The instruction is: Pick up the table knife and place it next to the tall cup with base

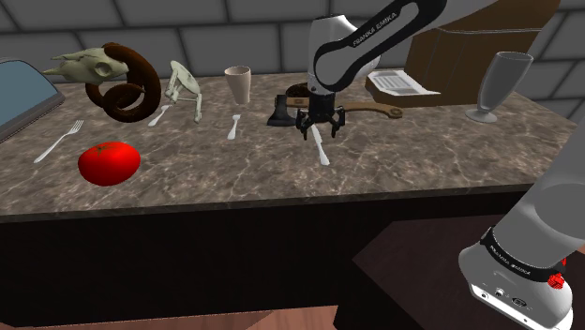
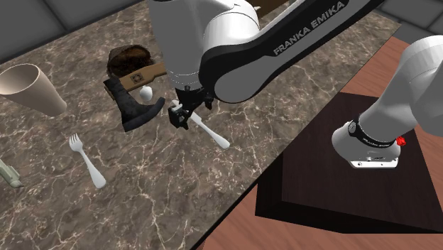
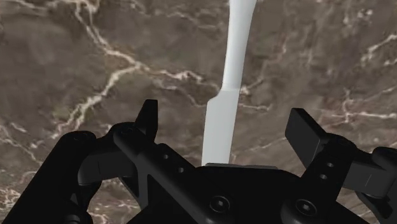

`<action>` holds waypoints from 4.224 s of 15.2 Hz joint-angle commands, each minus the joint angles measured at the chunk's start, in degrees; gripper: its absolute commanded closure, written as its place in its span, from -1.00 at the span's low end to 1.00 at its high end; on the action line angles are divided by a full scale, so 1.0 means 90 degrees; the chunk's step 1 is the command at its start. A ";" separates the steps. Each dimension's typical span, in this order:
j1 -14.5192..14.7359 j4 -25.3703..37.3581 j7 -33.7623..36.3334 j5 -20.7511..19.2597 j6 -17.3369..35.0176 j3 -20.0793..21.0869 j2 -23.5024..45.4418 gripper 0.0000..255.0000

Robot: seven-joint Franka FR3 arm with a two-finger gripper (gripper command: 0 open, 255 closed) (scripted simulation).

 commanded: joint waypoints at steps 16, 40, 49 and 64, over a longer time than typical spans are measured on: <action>0.0003 -0.0022 0.0008 -0.0005 0.0038 0.0001 0.0014 1.00; -0.0035 0.1092 -0.0135 0.0225 -0.1918 0.0008 -0.0849 1.00; -0.0042 0.1719 -0.0146 0.0251 -0.2670 0.0000 -0.0978 1.00; -0.0044 0.3055 -0.0121 0.0236 -0.3965 -0.0001 -0.0935 1.00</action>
